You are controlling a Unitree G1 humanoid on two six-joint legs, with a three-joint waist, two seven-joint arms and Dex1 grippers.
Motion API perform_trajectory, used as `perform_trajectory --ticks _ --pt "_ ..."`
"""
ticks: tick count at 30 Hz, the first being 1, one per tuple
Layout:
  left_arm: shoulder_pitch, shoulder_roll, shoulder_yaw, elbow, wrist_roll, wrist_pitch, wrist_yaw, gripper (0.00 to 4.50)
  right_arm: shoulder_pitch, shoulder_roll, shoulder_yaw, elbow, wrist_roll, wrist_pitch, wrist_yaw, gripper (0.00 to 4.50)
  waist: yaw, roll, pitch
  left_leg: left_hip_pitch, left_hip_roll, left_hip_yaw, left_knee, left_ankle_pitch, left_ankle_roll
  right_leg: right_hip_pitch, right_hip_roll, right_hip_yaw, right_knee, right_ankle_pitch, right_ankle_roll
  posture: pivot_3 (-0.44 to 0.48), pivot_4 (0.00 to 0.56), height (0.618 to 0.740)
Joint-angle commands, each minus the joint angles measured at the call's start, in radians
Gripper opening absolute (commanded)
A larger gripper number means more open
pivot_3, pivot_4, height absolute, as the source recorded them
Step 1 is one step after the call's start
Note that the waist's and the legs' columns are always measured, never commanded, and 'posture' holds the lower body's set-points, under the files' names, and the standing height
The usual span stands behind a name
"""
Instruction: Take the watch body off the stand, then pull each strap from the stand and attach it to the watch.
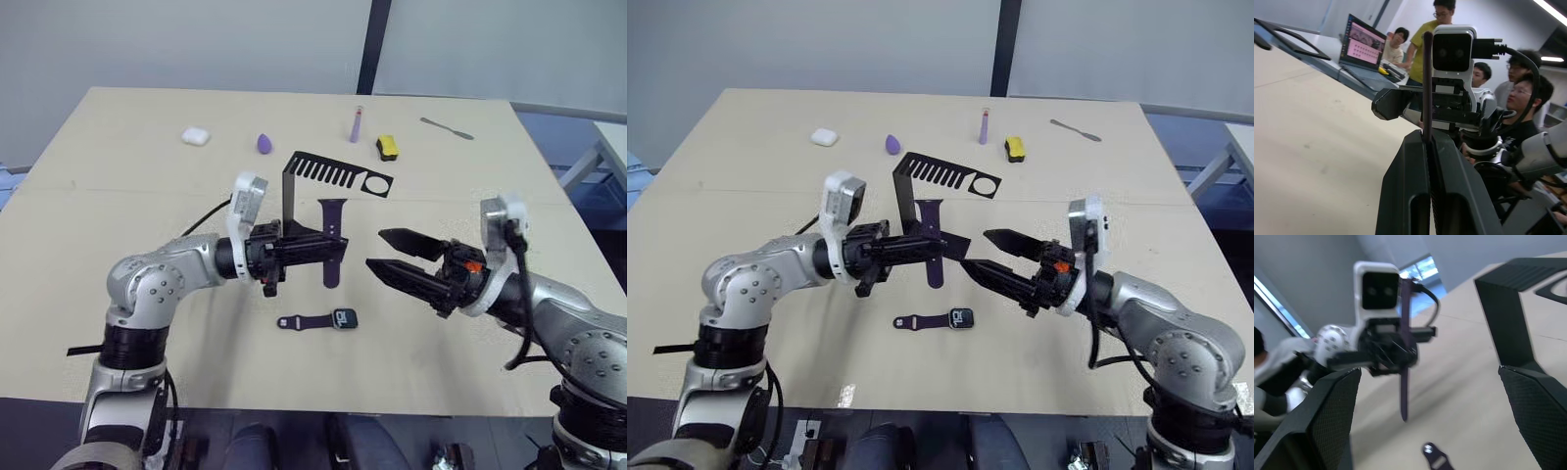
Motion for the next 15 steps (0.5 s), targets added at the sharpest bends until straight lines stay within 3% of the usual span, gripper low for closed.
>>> perform_trajectory --ticks 1,6,10,15 --pt "-0.04 -0.022 -0.008 0.024 -0.012 -0.009 -0.031 0.0 -0.043 0.008 0.017 -0.011 0.164 -0.038 -0.167 4.48 0.0 0.0 0.0 0.0 0.0 0.0 0.0 0.0 0.0 0.0 0.0 0.0 0.0 0.0 0.0 0.0 0.15 0.74" --pt "-0.055 -0.04 -0.025 0.038 0.003 -0.014 -0.051 0.0 -0.087 0.014 0.086 -0.006 0.207 -0.088 -0.294 4.48 0.0 0.0 0.0 -0.001 0.0 0.0 0.0 0.0 0.0 -0.001 0.0 0.0 -0.001 0.0 0.0 0.0 0.15 0.74" --pt "-0.054 -0.043 -0.025 0.035 0.003 -0.01 -0.056 0.0 -0.088 0.003 0.112 -0.013 0.219 -0.117 -0.32 3.2 0.002 0.0 0.0 -0.001 0.0 0.0 0.0 0.0 0.0 -0.001 0.0 0.0 -0.001 0.0 0.0 0.0 0.15 0.74" --pt "-0.049 -0.044 -0.027 0.023 0.0 -0.01 -0.057 0.0 -0.091 -0.015 0.136 -0.016 0.23 -0.138 -0.334 3.2 0.002 0.0 0.0 -0.001 0.0 0.0 0.0 0.0 0.0 -0.001 0.0 0.0 -0.001 0.0 0.0 0.0 0.15 0.74"
